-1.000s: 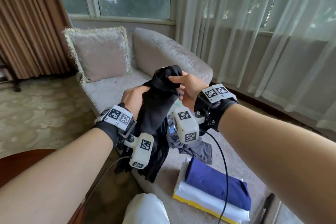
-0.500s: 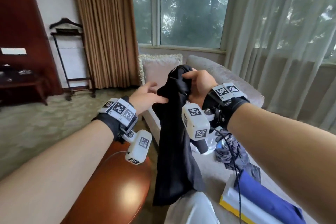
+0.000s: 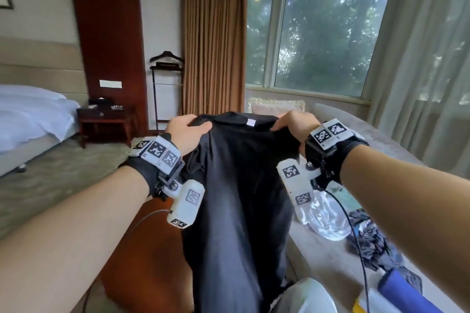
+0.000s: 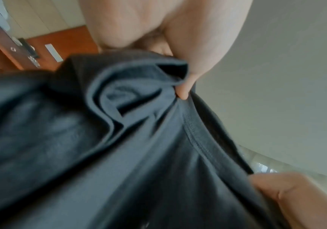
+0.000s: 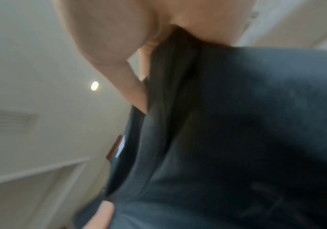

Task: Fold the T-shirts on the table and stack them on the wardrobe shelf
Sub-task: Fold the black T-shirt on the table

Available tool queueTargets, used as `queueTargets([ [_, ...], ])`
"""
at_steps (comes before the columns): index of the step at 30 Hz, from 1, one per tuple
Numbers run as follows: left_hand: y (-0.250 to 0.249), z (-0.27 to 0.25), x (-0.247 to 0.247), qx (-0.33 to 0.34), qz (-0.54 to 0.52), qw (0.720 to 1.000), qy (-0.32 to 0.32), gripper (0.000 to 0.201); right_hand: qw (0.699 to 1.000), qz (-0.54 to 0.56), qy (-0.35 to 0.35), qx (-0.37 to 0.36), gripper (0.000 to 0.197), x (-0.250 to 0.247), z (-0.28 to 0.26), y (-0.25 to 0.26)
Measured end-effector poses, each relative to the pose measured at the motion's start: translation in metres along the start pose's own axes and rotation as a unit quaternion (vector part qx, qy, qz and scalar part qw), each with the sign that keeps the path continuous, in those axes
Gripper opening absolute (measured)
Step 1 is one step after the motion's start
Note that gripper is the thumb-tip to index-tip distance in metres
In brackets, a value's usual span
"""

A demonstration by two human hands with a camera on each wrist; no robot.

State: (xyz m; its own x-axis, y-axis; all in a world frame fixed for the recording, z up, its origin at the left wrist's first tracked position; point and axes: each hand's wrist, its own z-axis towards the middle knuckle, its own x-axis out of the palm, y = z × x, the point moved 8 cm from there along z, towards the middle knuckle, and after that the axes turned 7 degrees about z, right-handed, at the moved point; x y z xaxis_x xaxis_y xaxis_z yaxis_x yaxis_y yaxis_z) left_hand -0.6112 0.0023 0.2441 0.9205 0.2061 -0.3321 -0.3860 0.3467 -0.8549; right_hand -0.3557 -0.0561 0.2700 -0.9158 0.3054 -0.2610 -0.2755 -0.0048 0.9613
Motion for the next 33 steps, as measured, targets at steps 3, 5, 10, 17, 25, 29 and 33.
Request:
queueTargets([
  [3,0.004,-0.002,-0.031,0.008,0.009,0.999,-0.042,0.030,0.993,-0.108,-0.053,-0.010,0.013,0.002,-0.001,-0.001],
  [5,0.003,-0.004,-0.044,0.017,0.011,0.998,-0.067,0.036,0.989,-0.136,-0.060,-0.008,0.018,0.011,-0.002,-0.004],
  [10,-0.003,-0.012,-0.051,0.014,0.109,0.994,-0.013,0.045,0.988,-0.115,-0.105,0.000,0.053,0.016,-0.004,-0.009],
  [17,0.012,-0.022,-0.031,-0.066,0.127,0.974,0.175,0.094,0.993,-0.052,-0.104,0.005,0.069,0.015,-0.009,-0.003],
  [25,0.020,-0.032,-0.027,-0.098,0.097,0.956,0.259,0.086,0.990,-0.006,-0.138,0.004,0.066,0.010,-0.011,-0.003],
  [29,0.008,-0.034,-0.046,-0.039,0.235,0.951,0.197,0.040,0.989,0.031,-0.148,-0.001,0.061,0.008,-0.010,-0.001],
  [33,0.007,-0.034,-0.064,-0.041,0.210,0.967,0.141,0.026,0.988,0.080,-0.132,0.010,0.052,0.012,-0.013,-0.005],
])
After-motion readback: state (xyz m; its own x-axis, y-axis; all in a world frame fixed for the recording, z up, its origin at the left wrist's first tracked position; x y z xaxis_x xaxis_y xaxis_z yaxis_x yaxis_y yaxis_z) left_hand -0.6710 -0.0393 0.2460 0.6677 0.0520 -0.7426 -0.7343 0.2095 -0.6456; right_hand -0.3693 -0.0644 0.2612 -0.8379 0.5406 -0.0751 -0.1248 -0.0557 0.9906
